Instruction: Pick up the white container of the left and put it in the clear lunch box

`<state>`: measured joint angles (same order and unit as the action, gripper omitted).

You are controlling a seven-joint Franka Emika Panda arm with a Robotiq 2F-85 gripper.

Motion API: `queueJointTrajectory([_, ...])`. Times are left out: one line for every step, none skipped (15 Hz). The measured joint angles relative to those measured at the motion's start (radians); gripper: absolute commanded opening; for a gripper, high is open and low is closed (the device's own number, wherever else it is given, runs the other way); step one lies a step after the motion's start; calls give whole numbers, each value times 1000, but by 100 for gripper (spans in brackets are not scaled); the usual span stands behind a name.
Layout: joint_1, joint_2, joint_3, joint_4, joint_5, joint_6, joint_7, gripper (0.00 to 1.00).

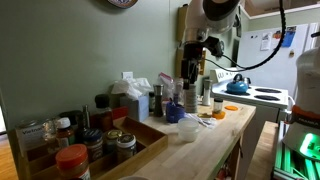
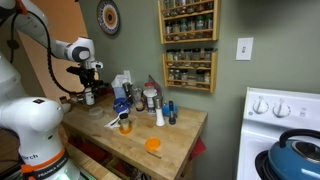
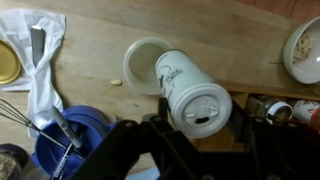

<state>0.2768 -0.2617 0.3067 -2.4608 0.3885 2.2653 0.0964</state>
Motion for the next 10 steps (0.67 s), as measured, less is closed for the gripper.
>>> queueJointTrajectory([0, -12, 0, -25, -1, 0, 2, 33])
queueJointTrajectory([0, -19, 0, -44, -3, 0, 3, 33])
queueJointTrajectory([0, -23, 1, -59, -7, 7, 3, 33])
queueJointTrajectory([1, -23, 3, -68, -13, 15, 3, 33])
queueJointTrajectory([1, -22, 4, -75, -21, 29, 3, 33])
queueJointTrajectory([1, -21, 4, -79, -28, 42, 3, 33])
queueJointTrajectory([1, -19, 5, -81, -35, 56, 3, 33])
queueJointTrajectory([1, -17, 5, -82, -44, 69, 3, 33])
queueJointTrajectory([1, -14, 5, -82, -54, 81, 3, 33])
queueJointTrajectory([1, -9, 5, -81, -62, 93, 3, 33])
